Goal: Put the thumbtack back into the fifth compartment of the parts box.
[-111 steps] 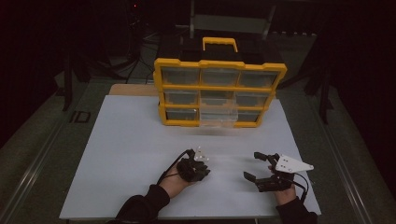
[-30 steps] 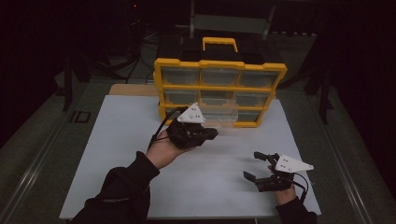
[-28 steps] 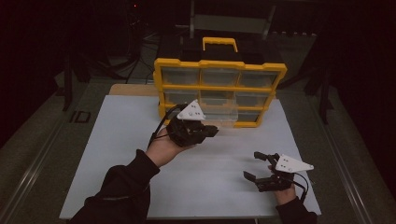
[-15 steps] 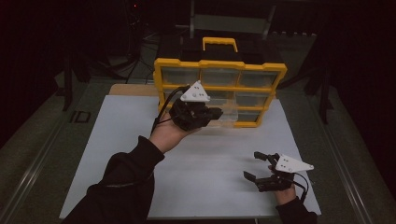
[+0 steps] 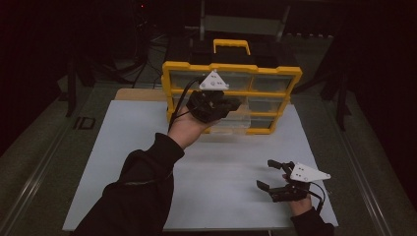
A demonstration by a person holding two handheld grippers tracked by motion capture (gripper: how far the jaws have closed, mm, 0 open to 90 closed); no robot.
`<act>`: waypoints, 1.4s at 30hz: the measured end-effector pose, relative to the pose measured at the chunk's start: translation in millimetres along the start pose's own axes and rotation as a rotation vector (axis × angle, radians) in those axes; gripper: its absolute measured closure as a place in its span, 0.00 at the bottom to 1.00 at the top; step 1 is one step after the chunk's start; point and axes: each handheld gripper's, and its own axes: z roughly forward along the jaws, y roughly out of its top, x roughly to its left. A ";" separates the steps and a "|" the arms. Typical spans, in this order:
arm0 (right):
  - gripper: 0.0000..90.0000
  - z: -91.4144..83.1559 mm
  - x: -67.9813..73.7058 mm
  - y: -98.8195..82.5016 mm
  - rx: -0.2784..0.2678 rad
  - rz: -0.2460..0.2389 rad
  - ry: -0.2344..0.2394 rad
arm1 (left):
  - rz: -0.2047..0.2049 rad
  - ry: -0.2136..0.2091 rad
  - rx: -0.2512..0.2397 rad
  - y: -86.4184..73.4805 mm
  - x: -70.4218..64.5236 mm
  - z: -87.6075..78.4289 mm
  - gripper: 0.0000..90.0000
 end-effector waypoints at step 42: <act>0.15 -0.2 -0.4 -0.4 0.004 0.000 0.000 | -0.257 0.218 0.167 -5.3 6.2 80.6 0.94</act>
